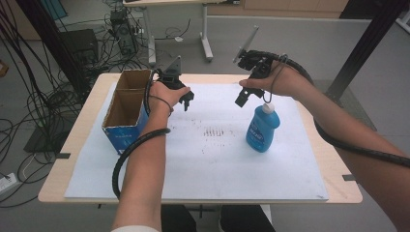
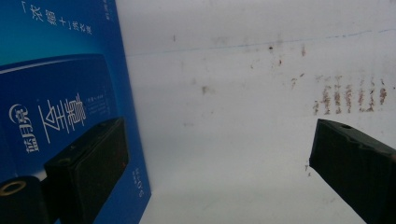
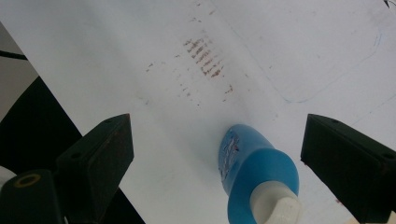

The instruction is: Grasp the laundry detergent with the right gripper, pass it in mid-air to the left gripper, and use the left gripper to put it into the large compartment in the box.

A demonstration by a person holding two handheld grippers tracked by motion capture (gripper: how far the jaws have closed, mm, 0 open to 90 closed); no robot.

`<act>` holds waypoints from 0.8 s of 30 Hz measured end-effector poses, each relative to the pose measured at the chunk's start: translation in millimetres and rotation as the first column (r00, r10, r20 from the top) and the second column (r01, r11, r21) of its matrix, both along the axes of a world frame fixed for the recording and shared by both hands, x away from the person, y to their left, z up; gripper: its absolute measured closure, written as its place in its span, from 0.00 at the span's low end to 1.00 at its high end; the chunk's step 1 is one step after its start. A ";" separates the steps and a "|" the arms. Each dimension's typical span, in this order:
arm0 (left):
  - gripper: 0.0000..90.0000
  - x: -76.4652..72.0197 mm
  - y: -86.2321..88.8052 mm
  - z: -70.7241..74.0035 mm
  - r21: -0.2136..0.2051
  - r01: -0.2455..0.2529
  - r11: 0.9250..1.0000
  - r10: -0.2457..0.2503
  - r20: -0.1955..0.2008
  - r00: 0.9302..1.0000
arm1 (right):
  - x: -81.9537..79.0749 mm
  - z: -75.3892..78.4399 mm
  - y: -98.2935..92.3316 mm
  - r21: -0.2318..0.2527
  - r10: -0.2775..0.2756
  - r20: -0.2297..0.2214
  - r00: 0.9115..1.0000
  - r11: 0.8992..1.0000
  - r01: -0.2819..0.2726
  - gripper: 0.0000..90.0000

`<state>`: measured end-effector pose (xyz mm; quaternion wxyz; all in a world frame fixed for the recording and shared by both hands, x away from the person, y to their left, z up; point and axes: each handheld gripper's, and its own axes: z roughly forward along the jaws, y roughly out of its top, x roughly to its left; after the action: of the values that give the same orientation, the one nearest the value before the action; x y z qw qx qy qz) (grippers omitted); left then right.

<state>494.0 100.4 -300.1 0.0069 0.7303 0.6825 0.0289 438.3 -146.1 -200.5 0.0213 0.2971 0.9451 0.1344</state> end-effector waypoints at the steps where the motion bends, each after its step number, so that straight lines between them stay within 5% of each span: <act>1: 0.06 -0.1 -0.1 0.1 0.001 -0.001 1.000 0.001 -0.001 1.000 | -0.4 -0.1 0.3 0.004 -0.003 0.001 1.000 1.000 0.003 0.10; 12: 0.06 -1.1 -0.7 4.2 0.006 -0.006 1.000 0.006 0.010 1.000 | -2.2 2.0 -3.3 0.010 -0.001 0.011 1.000 1.000 0.000 0.10; 24: 0.06 -3.4 -5.6 7.2 0.009 0.008 1.000 -0.008 0.011 1.000 | -14.3 10.3 -28.7 0.026 -0.049 0.028 0.998 0.999 0.048 0.10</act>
<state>490.6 94.8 -292.9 0.0075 0.7327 0.6795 0.0357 424.0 -174.9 -190.2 0.0345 0.3180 0.9355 0.1498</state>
